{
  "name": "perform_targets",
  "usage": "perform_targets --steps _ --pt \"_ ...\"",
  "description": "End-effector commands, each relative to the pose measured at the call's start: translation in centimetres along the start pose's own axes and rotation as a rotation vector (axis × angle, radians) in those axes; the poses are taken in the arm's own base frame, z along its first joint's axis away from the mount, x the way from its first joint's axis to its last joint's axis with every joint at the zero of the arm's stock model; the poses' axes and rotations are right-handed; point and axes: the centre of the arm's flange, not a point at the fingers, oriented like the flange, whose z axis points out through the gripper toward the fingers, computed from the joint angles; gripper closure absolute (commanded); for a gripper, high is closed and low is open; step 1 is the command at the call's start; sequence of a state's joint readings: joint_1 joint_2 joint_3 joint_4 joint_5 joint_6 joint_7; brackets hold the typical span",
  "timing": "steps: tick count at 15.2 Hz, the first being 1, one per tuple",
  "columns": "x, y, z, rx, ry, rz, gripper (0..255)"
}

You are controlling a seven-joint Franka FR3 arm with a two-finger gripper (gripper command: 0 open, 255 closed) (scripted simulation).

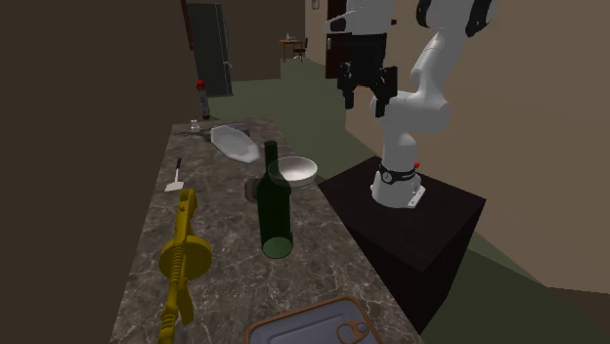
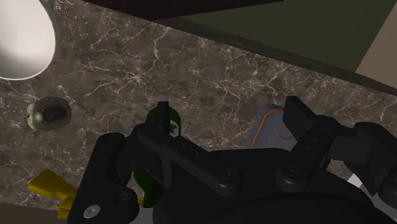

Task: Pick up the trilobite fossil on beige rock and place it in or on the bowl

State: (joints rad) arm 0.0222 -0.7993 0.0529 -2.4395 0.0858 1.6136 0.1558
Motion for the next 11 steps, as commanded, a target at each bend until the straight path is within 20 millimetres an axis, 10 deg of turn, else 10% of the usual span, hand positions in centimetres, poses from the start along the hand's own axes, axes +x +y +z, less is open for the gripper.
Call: perform_targets --steps 1,11 --pt "0.0 0.0 0.0 0.000 0.000 0.000 0" --pt "4.1 10.0 7.5 -0.004 0.000 -0.003 0"
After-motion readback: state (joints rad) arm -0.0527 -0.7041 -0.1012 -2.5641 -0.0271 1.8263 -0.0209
